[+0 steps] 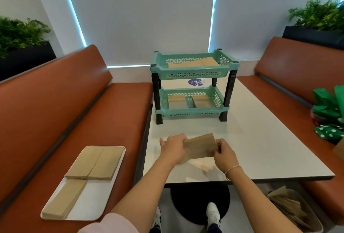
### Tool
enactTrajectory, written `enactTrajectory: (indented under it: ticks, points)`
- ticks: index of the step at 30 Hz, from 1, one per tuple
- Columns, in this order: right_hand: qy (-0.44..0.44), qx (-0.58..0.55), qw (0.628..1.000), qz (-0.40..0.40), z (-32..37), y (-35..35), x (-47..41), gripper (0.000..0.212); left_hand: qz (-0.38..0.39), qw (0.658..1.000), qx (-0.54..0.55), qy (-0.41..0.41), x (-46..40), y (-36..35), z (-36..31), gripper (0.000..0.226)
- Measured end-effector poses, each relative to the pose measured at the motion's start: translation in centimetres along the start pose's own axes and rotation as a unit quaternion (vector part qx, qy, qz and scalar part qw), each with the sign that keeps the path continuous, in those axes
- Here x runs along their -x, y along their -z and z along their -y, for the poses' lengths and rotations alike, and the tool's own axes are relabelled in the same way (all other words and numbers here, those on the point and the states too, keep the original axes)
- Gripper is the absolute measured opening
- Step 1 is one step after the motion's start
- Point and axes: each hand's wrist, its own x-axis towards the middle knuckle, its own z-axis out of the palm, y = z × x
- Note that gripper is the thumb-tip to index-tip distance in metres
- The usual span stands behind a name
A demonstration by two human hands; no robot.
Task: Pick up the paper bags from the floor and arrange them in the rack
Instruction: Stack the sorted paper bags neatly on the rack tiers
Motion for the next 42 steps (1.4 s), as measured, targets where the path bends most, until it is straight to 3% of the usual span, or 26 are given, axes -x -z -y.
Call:
enactTrajectory:
  ticks: [2,4,6,8,14,19,23,32,37,42]
  points:
    - [-0.017,-0.108,0.994,-0.011,0.1,0.1,0.0,0.038,0.010,0.990,0.132,0.038,0.2,0.1,0.0,0.008]
    - [-0.028,-0.157,0.987,0.024,0.1,-0.6,0.2,0.058,0.041,0.946,0.314,0.073,0.6,0.3,-0.3,0.013]
    - [-0.029,-0.152,0.986,0.068,0.0,-1.6,0.4,0.059,0.058,0.890,0.444,0.084,1.1,0.1,-0.7,0.019]
    - [-0.021,-0.137,0.987,0.081,0.1,-2.2,0.4,0.051,0.061,0.863,0.494,0.081,1.4,-0.3,-1.0,0.021]
    - [0.004,-0.044,0.998,0.049,0.9,-2.6,0.1,0.044,0.019,0.852,0.516,0.088,1.2,-0.8,-1.0,0.027]
    - [-0.023,0.041,0.996,0.073,-0.7,-3.7,1.7,0.047,0.057,0.901,0.416,0.111,2.5,-4.2,0.5,0.041]
    - [-0.014,0.062,0.996,0.061,-1.0,-3.6,0.9,0.048,0.055,0.913,0.390,0.104,2.0,-4.8,1.1,0.044]
    - [-0.024,0.090,0.992,0.085,-1.4,-3.7,0.6,0.044,0.060,0.905,0.408,0.104,2.1,-5.1,1.7,0.045]
    - [-0.006,0.087,0.991,0.100,-1.0,-3.1,-0.2,0.047,0.031,0.866,0.488,0.105,1.3,-3.1,1.2,0.040]
    - [-0.010,0.077,0.991,0.105,-1.7,-3.2,0.3,0.046,0.032,0.870,0.479,0.113,1.5,-3.2,1.1,0.041]
